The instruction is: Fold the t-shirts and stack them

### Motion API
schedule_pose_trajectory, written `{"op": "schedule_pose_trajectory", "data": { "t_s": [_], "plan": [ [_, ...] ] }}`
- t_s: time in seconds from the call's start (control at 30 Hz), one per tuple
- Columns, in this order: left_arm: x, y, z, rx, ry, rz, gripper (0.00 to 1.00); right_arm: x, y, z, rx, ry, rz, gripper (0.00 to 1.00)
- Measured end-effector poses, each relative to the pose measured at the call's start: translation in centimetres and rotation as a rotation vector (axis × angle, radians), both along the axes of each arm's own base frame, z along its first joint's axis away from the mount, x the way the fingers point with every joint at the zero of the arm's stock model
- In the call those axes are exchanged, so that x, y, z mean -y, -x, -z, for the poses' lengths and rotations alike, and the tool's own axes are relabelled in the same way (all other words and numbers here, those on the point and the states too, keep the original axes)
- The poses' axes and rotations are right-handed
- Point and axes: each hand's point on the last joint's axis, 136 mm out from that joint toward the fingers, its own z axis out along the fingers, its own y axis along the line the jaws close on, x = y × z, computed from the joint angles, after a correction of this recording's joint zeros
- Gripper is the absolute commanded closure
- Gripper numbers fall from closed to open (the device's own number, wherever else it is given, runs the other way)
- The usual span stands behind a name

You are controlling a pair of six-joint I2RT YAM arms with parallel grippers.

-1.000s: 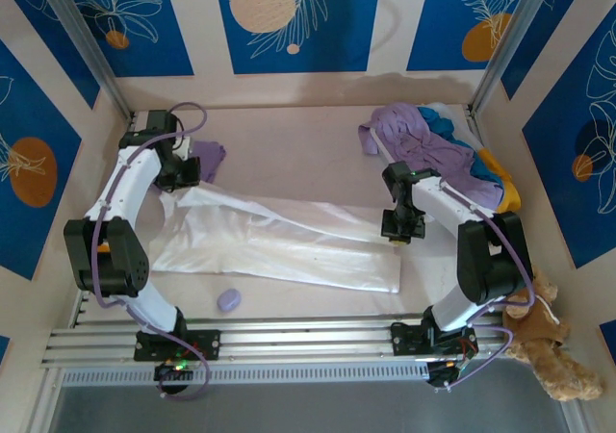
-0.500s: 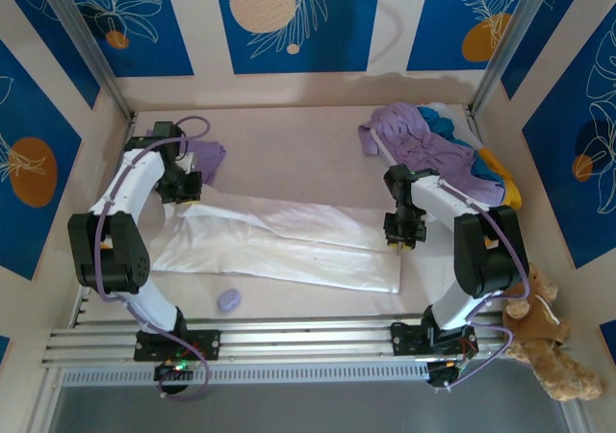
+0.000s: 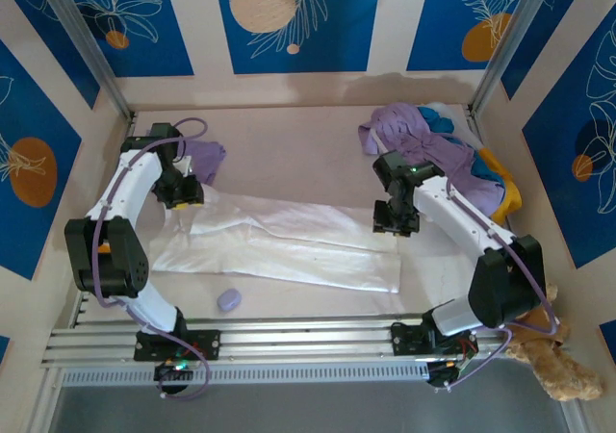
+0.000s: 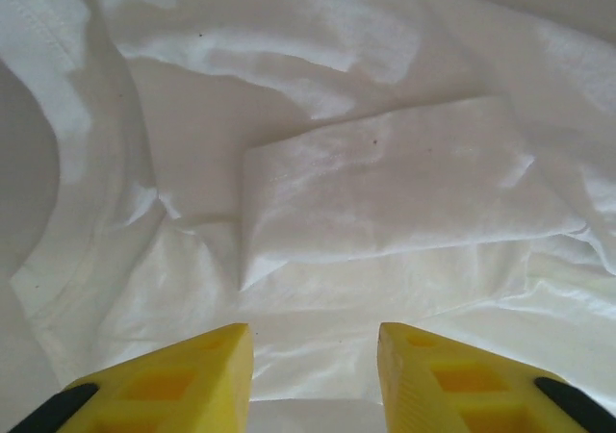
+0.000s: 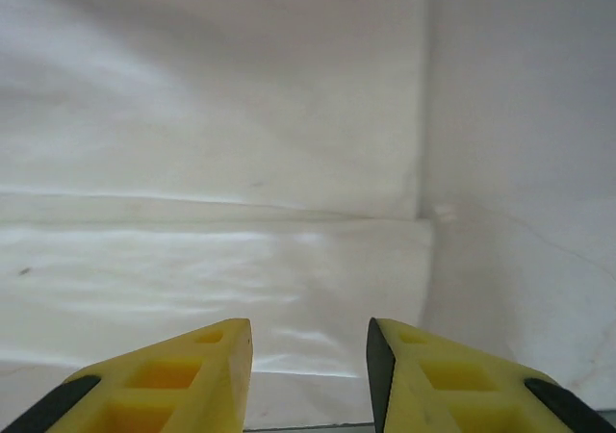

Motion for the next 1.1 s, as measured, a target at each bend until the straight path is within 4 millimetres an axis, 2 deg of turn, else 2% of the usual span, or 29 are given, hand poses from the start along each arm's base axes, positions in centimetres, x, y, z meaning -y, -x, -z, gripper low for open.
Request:
{"op": "schedule_pose_trajectory", "data": {
  "t_s": [0.17,0.37,0.53,0.7,0.8,1.0,1.1],
  "plan": [
    [1.7,-1.2,1.2,-0.039,0.103,0.010,0.55,-4.4,-0.5,-0.6,0.046,-0.085,-0.073,0.62],
    [3.5,-2.7,4.4,-0.107,0.180,0.039,0.51,-8.1,-2.1,0.4,0.030,-0.149,-0.094,0.62],
    [5.3,-3.4,5.5,-0.115,0.210,0.085,0.50,-10.3,-3.2,1.4,0.008,-0.176,-0.115,0.62],
    [7.7,-3.9,5.5,-0.100,0.213,0.150,0.49,-11.1,-3.5,1.6,0.001,-0.190,-0.125,0.62],
    [8.8,-4.2,5.7,-0.101,0.211,0.180,0.52,-11.2,-3.5,1.6,-0.002,-0.195,-0.126,0.62],
    [10.2,-4.5,6.7,-0.118,0.181,0.223,0.54,-11.2,-3.4,1.6,-0.003,-0.195,-0.127,0.62],
    [10.4,-4.6,7.1,-0.122,0.155,0.229,0.65,-10.8,-3.1,1.9,-0.010,-0.190,-0.124,0.62]
  ]
}}
